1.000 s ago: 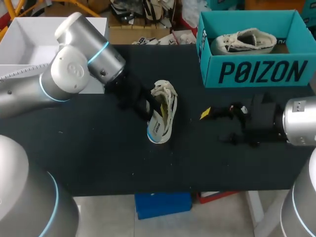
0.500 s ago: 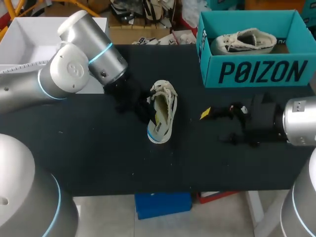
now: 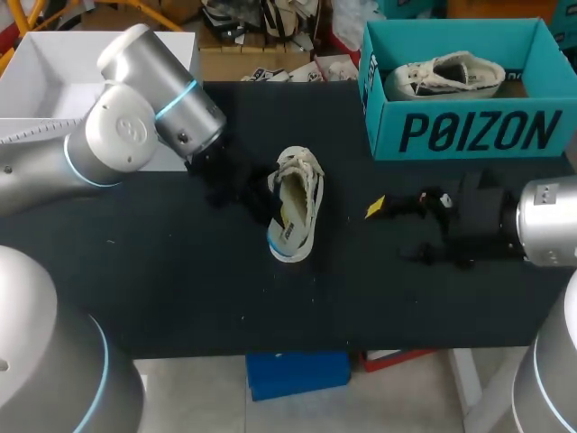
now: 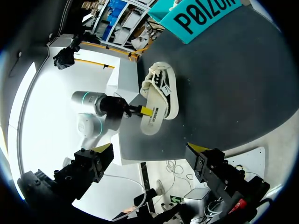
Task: Take the shoe out of the shoebox, open the shoe tongue, remove and reinsert the insole, then place the shoe into the shoebox
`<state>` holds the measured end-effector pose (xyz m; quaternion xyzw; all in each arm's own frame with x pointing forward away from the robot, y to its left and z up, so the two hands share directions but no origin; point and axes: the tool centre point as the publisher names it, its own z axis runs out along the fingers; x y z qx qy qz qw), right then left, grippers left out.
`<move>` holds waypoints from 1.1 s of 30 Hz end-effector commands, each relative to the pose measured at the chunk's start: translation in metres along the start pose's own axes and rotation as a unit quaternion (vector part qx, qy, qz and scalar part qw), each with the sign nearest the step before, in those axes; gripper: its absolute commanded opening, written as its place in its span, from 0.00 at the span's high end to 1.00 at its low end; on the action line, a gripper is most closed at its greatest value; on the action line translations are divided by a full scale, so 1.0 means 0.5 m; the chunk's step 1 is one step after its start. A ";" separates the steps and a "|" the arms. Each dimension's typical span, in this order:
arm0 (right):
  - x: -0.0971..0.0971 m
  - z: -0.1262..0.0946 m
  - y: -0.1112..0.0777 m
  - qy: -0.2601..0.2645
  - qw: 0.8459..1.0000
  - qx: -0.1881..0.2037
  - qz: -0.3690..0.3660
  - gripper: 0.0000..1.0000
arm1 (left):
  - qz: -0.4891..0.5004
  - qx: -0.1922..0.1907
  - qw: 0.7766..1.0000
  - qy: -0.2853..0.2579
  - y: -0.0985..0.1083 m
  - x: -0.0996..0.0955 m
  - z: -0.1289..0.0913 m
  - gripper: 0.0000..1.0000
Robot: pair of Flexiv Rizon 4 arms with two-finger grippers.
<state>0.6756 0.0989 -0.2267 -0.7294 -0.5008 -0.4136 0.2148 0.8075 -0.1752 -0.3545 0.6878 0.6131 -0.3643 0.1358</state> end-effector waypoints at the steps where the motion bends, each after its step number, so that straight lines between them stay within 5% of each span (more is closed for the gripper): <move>1: 0.001 0.002 -0.001 -0.001 1.000 0.000 0.000 0.00 | 0.004 -0.005 1.000 -0.002 0.011 -0.003 0.011 1.00; 33: 0.001 0.002 -0.001 -0.001 1.000 0.000 0.000 0.00 | -0.024 -0.074 0.997 -0.010 0.087 0.008 0.004 1.00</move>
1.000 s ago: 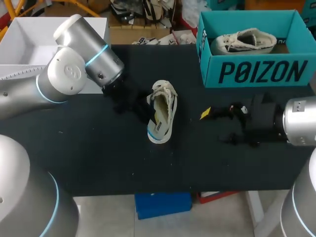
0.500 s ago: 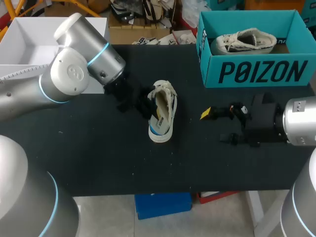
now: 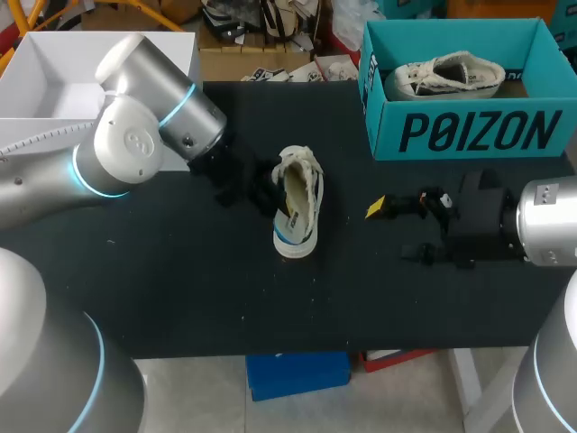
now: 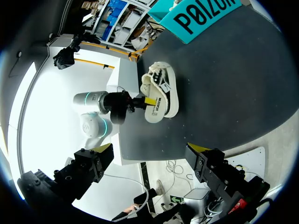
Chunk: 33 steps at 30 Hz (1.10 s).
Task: Take the shoe out of the shoebox, open the shoe tongue, remove and reinsert the insole, then place the shoe into the shoebox
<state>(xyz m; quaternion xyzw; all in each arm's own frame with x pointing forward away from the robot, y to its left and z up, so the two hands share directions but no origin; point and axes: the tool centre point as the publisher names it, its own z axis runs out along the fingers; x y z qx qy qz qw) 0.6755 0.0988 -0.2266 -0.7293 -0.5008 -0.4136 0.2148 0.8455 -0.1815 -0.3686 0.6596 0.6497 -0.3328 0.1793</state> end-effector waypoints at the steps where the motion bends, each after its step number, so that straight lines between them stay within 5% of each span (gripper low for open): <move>1: 0.001 0.002 -0.001 -0.001 1.000 0.000 0.000 0.00 | -0.002 -0.009 1.000 -0.001 0.006 -0.002 0.002 1.00; 16: 0.001 0.002 -0.001 -0.001 1.000 0.000 0.000 0.00 | -0.013 -0.020 1.000 0.008 0.015 0.000 0.007 1.00; 20: 0.001 0.002 -0.001 -0.001 1.000 0.000 0.000 0.00 | -0.010 -0.020 1.000 0.004 0.003 -0.009 -0.001 0.27; 23: 0.001 0.002 -0.001 -0.001 1.000 0.000 0.000 0.00 | -0.005 -0.018 1.000 -0.004 -0.012 -0.018 -0.010 0.01; 33: 0.001 0.002 -0.001 -0.001 1.000 0.000 0.000 0.00 | 0.017 0.001 1.000 -0.015 -0.073 -0.038 -0.024 0.05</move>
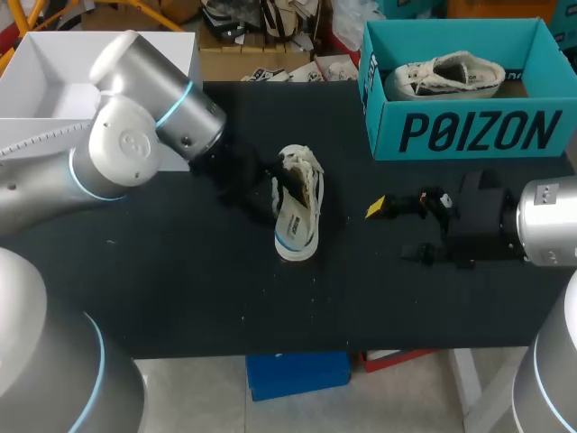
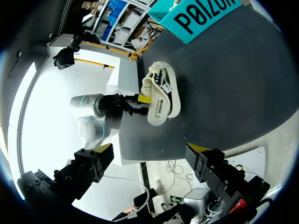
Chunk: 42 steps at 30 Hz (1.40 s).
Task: Take the shoe out of the shoebox, open the shoe tongue, remove and reinsert the insole, then place the shoe into the shoebox
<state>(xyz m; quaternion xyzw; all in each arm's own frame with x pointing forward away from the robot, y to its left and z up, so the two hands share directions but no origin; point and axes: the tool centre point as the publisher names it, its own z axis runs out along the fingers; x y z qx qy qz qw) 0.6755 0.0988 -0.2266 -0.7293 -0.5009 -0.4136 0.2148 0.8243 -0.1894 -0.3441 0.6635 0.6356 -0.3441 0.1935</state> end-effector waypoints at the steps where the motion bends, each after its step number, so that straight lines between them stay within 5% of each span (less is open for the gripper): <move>1: 0.001 0.002 -0.001 -0.001 1.000 0.000 0.000 0.00 | 0.002 0.001 1.000 0.005 -0.027 0.004 -0.006 0.09; 3: 0.001 0.002 -0.001 -0.001 1.000 0.000 0.000 0.00 | 0.001 0.006 1.000 0.010 -0.033 0.009 0.001 0.18; 8: 0.001 0.002 -0.001 -0.001 1.000 0.000 0.000 0.00 | 0.001 0.008 0.999 0.034 -0.038 0.029 0.020 0.61; 13: 0.001 0.002 -0.001 -0.001 1.000 0.000 0.000 0.00 | 0.007 0.000 0.999 0.050 -0.034 0.034 0.027 0.76; 15: 0.001 0.002 -0.001 -0.001 1.000 0.000 0.000 0.00 | 0.007 -0.001 0.999 0.049 -0.029 0.032 0.027 1.00; 42: 0.001 0.002 -0.001 -0.001 1.000 0.000 0.000 0.00 | 0.003 -0.051 0.996 0.071 0.017 0.047 0.029 1.00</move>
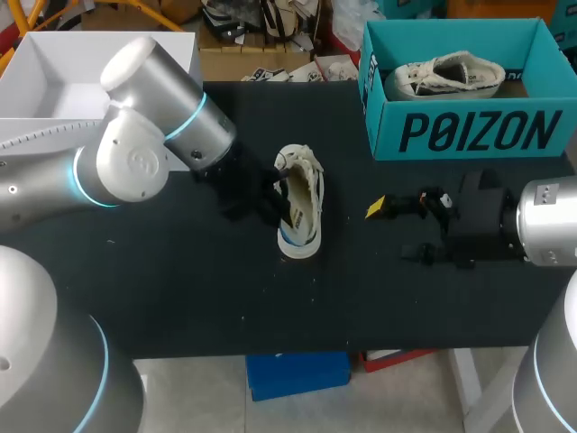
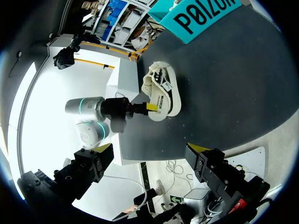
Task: Take the shoe out of the shoebox, open the shoe tongue, remove and reinsert the insole, then place the shoe into the shoebox
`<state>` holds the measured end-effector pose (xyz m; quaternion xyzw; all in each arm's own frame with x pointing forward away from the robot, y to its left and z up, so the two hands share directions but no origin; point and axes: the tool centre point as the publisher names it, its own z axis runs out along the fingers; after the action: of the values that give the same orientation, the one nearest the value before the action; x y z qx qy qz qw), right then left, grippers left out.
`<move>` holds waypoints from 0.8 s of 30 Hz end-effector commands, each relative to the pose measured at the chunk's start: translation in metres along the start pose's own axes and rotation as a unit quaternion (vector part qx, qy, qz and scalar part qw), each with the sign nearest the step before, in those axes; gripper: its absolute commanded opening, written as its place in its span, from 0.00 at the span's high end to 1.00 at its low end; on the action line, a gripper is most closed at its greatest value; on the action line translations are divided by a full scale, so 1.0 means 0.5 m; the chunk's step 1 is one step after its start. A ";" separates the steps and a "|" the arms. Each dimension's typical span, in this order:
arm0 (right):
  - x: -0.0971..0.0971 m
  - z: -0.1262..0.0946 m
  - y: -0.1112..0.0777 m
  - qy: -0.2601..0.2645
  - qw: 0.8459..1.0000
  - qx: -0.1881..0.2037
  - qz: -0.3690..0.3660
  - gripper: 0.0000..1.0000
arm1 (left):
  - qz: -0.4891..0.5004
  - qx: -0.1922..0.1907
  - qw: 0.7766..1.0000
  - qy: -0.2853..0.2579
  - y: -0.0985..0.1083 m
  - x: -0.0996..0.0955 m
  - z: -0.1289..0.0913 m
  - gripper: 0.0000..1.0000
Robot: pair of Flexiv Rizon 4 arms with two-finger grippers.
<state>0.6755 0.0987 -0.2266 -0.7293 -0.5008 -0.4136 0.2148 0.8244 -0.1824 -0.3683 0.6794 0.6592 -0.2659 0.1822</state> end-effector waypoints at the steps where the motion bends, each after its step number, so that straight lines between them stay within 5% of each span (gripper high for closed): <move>1: 0.001 0.003 -0.001 -0.001 1.000 0.000 0.000 0.00 | -0.003 -0.004 1.000 0.002 0.010 0.003 0.006 1.00; 14: 0.001 0.003 -0.001 -0.001 1.000 0.000 0.000 0.00 | -0.022 -0.020 1.000 -0.003 0.043 0.000 0.007 1.00; 24: 0.001 0.003 -0.001 -0.001 1.000 0.000 0.000 0.00 | -0.027 -0.006 0.999 -0.020 0.024 -0.009 0.001 1.00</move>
<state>0.6755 0.0987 -0.2266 -0.7293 -0.5008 -0.4136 0.2148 0.8367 -0.1890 -0.3668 0.6544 0.6765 -0.2793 0.1899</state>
